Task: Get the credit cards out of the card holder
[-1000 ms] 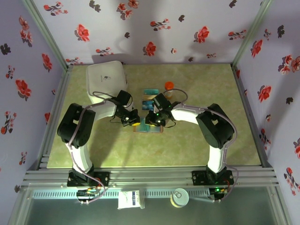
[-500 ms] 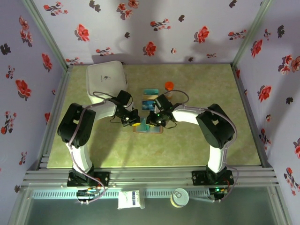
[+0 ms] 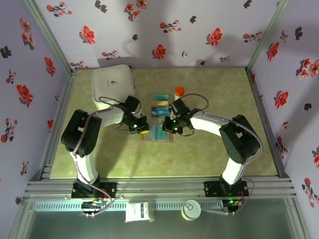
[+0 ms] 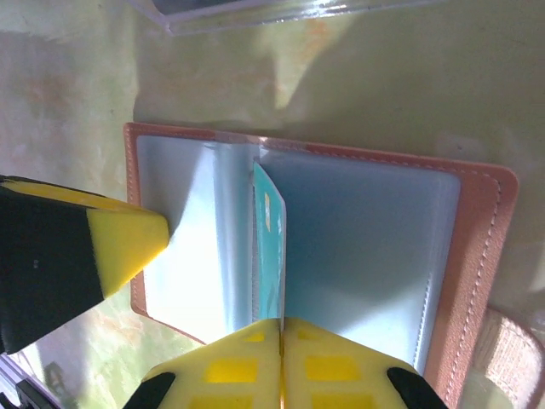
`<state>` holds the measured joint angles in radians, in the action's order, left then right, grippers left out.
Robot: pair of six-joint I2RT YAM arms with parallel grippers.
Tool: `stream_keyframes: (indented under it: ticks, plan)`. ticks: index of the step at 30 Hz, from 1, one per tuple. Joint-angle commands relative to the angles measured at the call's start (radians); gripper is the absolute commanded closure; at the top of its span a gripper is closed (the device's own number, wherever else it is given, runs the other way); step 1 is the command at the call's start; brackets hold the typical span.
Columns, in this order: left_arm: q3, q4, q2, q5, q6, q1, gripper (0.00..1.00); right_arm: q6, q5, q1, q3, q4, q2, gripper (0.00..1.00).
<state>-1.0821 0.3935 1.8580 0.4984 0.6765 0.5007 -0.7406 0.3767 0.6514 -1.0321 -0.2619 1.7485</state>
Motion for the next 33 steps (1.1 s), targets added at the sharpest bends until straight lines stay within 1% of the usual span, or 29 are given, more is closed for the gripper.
stream_keyframes:
  ticks: [1, 7, 11, 13, 16, 19, 22, 27, 28, 33]
  plan:
    - [-0.013, 0.056, 0.012, -0.024, -0.020, 0.011, 1.00, 0.019, -0.031, 0.000, -0.026, -0.063, 0.013, 0.93]
    - [-0.023, 0.016, 0.042, 0.014, 0.000, 0.039, 1.00, 0.017, -0.028, 0.005, -0.040, -0.055, 0.028, 0.93]
    - [-0.019, 0.009, 0.015, -0.012, 0.008, 0.039, 1.00, 0.027, -0.035, 0.005, -0.056, -0.073, 0.003, 0.93]
    - [-0.019, 0.018, -0.016, -0.032, 0.002, 0.028, 1.00, 0.053, -0.038, 0.004, -0.075, -0.102, -0.018, 0.93]
    - [-0.013, 0.023, -0.065, -0.045, 0.001, 0.005, 1.00, 0.136, -0.054, -0.002, -0.125, -0.179, -0.053, 0.94]
    - [-0.007, 0.028, -0.110, -0.049, -0.005, -0.017, 1.00, 0.289, -0.072, -0.011, -0.192, -0.283, -0.074, 0.95]
    - [0.008, 0.019, -0.147, -0.050, -0.007, -0.035, 1.00, 0.485, -0.101, -0.027, -0.267, -0.387, -0.075, 0.95]
    - [0.045, 0.000, -0.194, -0.053, -0.009, -0.061, 1.00, 0.930, -0.174, -0.054, -0.414, -0.516, -0.034, 0.98]
    - [0.054, -0.005, -0.202, -0.053, -0.009, -0.064, 1.00, 0.998, -0.182, -0.061, -0.444, -0.536, -0.020, 0.98]
    - [0.114, -0.030, -0.255, -0.054, -0.004, -0.085, 0.98, 1.402, -0.230, -0.101, -0.658, -0.629, 0.104, 1.00]
